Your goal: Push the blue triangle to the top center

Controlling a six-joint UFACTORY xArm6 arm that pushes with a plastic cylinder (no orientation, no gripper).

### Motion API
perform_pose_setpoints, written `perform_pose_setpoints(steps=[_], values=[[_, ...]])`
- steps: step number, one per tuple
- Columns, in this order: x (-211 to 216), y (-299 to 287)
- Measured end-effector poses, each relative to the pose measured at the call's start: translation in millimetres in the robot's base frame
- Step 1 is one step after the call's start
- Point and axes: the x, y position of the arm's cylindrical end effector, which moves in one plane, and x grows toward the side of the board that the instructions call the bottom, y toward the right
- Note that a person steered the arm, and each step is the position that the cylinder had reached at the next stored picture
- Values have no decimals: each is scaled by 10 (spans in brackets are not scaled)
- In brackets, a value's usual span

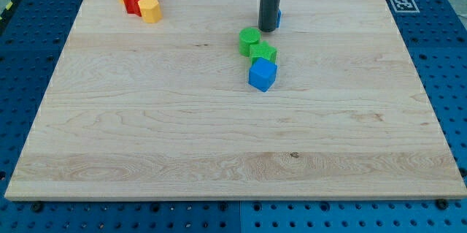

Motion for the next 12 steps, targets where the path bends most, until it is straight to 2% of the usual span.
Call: perform_pose_setpoints(steps=[3,4,7,12], values=[[-6,467],[-24,459],[-470,56],[-495,-241]])
